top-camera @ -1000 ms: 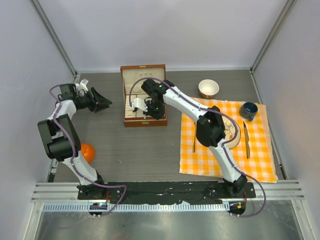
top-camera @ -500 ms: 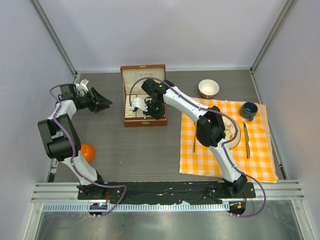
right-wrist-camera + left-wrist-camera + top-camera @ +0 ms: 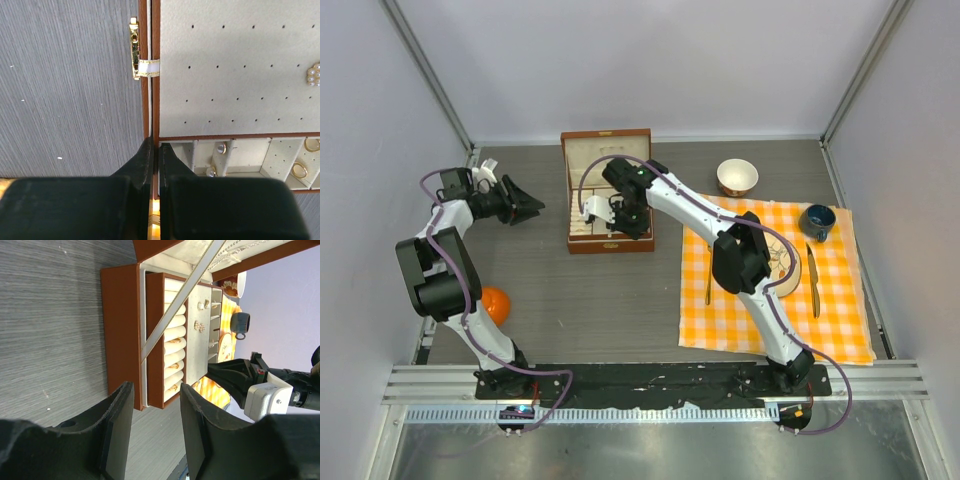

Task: Organize the mixed jewelry
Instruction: Place the compartment layer in the jewelry box.

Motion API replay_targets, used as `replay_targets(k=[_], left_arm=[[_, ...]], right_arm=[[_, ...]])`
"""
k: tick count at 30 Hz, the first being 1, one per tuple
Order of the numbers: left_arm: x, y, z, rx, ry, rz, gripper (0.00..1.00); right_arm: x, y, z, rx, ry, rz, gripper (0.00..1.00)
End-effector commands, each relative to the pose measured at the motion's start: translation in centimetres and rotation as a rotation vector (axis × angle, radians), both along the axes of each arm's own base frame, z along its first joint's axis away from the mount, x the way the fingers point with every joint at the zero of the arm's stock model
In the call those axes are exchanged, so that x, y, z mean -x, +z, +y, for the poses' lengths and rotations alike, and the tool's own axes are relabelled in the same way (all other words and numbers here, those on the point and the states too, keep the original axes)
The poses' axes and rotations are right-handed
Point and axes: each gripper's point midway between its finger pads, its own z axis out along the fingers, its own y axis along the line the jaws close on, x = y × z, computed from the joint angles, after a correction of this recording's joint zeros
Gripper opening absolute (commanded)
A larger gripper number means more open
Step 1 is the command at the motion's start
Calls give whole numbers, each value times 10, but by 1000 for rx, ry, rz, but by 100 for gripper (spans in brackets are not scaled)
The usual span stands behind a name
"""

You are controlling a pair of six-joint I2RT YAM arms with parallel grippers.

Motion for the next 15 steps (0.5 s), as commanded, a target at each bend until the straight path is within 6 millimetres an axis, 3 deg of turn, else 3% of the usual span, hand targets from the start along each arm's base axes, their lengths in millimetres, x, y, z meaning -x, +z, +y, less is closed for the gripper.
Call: replay_targets(k=[1,5,15], left_arm=[[-2,7,1,15,-11,-36,46],[-2,7,0,18,-12,-35,46],[-2,6,0,24,-12,-30,46]], right_arm=[[1,6,-9,31,-28,5,7],[-6,0,-11,42,-43,-5,8],[-20,1,-6,11,-72,-37,23]])
